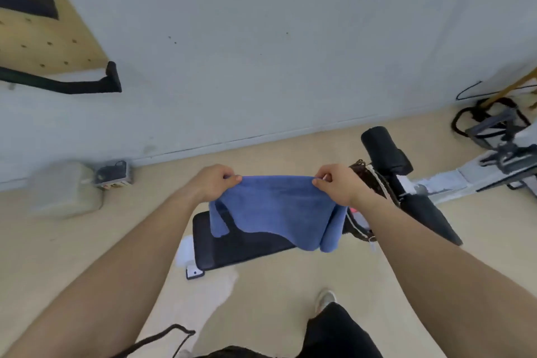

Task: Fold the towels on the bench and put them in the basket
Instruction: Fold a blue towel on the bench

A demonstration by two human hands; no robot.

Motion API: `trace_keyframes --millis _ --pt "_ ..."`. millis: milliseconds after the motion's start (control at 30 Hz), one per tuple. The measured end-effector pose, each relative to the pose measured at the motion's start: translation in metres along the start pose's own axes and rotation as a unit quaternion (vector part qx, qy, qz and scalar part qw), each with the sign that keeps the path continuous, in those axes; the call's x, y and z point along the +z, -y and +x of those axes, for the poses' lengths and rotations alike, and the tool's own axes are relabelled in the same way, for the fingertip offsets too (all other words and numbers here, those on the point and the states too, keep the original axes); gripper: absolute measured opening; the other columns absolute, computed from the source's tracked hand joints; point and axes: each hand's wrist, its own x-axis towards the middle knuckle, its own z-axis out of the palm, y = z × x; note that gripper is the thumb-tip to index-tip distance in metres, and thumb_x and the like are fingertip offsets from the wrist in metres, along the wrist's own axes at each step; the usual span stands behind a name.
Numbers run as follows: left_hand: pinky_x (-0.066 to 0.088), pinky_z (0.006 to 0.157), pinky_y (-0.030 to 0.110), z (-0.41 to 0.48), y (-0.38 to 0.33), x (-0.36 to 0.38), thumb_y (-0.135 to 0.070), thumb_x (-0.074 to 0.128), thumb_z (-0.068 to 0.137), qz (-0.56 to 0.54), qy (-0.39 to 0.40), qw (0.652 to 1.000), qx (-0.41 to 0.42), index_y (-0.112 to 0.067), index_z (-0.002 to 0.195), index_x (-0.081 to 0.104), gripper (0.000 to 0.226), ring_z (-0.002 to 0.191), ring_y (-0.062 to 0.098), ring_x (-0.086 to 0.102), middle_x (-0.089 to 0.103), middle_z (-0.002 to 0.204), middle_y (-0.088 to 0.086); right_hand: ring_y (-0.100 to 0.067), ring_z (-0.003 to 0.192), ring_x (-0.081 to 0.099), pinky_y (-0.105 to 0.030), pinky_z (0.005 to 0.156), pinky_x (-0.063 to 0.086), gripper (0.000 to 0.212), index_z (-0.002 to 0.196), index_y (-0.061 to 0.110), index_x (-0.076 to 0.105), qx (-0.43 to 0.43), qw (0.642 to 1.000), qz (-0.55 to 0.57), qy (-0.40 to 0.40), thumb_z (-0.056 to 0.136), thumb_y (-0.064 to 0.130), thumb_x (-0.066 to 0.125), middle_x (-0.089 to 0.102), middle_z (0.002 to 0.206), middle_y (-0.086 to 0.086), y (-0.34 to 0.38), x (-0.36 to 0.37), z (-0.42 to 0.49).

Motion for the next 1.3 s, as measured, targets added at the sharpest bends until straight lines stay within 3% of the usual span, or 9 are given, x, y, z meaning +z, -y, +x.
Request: trace_keyframes --millis 100,233,367,600,700,767,967,1100,1300 --pt "0.032 0.061 0.032 0.004 0.005 0.018 -0.031 0.044 0.104 0.029 -0.004 0.998 -0.050 -0.018 0.067 0.045 0.039 0.068 0.019 0.044 0.048 0.069 -0.002 -0.016 0.066 0.052 -0.030 0.059 0.038 0.028 0.069 0.027 0.057 -0.012 0.998 -0.024 0.055 0.096 0.033 0.059 0.055 0.065 0.006 -0.015 0.004 0.024" --pt "0.032 0.063 0.031 0.000 0.026 0.043 -0.029 0.040 0.105 0.024 0.022 0.996 -0.082 -0.019 0.071 0.045 0.037 0.069 0.020 0.043 0.049 0.071 0.000 -0.017 0.067 0.057 -0.030 0.058 0.040 0.028 0.070 0.027 0.058 0.000 0.993 -0.043 0.106 0.096 0.037 0.058 0.059 0.067 0.005 -0.032 0.025 0.039" --pt "0.036 0.063 0.029 -0.007 0.057 0.076 -0.032 0.041 0.105 0.028 0.085 0.991 -0.095 -0.025 0.065 0.045 0.041 0.065 0.015 0.046 0.050 0.067 -0.004 -0.012 0.063 0.051 -0.025 0.054 0.035 0.033 0.067 0.029 0.050 0.020 0.986 -0.059 0.157 0.099 0.033 0.056 0.055 0.066 0.004 -0.053 0.067 0.039" --pt "0.036 0.066 0.027 -0.018 0.109 0.129 -0.034 0.044 0.103 0.033 0.216 0.969 -0.117 -0.024 0.067 0.046 0.037 0.070 0.014 0.044 0.048 0.072 -0.005 -0.021 0.065 0.050 -0.031 0.059 0.037 0.036 0.063 0.016 0.051 0.073 0.962 -0.112 0.239 0.092 0.036 0.058 0.056 0.068 -0.005 -0.086 0.138 0.026" --pt "0.045 0.074 0.032 -0.005 0.127 0.134 -0.035 0.046 0.101 0.019 0.184 0.976 -0.116 -0.019 0.076 0.059 0.032 0.074 0.014 0.051 0.060 0.080 -0.001 -0.020 0.065 0.053 -0.032 0.059 0.041 0.034 0.067 0.016 0.057 0.075 0.964 -0.107 0.230 0.093 0.038 0.059 0.059 0.068 -0.001 -0.084 0.149 0.046" --pt "0.046 0.071 0.036 0.011 0.140 0.137 -0.037 0.049 0.100 0.006 0.144 0.982 -0.122 -0.014 0.077 0.060 0.034 0.070 0.016 0.050 0.059 0.075 0.000 -0.019 0.067 0.058 -0.033 0.061 0.045 0.031 0.071 0.022 0.059 0.068 0.966 -0.120 0.217 0.094 0.042 0.057 0.062 0.070 0.003 -0.083 0.155 0.068" --pt "0.044 0.063 0.031 0.099 0.186 0.169 -0.044 0.046 0.099 0.074 0.017 0.991 -0.112 -0.028 0.079 0.061 0.030 0.075 0.019 0.059 0.063 0.074 -0.008 -0.014 0.079 0.059 -0.033 0.063 0.045 0.024 0.080 0.034 0.058 -0.008 0.973 -0.176 0.152 0.096 0.051 0.051 0.063 0.083 0.010 -0.102 0.196 0.175" --pt "0.045 0.067 0.033 0.178 0.235 0.207 -0.047 0.043 0.100 0.150 -0.077 0.983 -0.076 -0.027 0.095 0.066 0.031 0.085 0.022 0.060 0.066 0.088 -0.004 -0.022 0.085 0.058 -0.035 0.071 0.047 0.026 0.086 0.029 0.062 -0.068 0.970 -0.212 0.094 0.097 0.050 0.052 0.064 0.091 0.003 -0.134 0.247 0.261" --pt "0.044 0.068 0.033 0.266 0.291 0.250 -0.048 0.044 0.100 0.219 -0.166 0.960 -0.047 -0.029 0.098 0.068 0.031 0.094 0.024 0.061 0.068 0.099 -0.003 -0.026 0.092 0.059 -0.034 0.070 0.043 0.031 0.090 0.029 0.065 -0.096 0.957 -0.273 -0.002 0.096 0.056 0.050 0.065 0.099 0.001 -0.172 0.306 0.350"
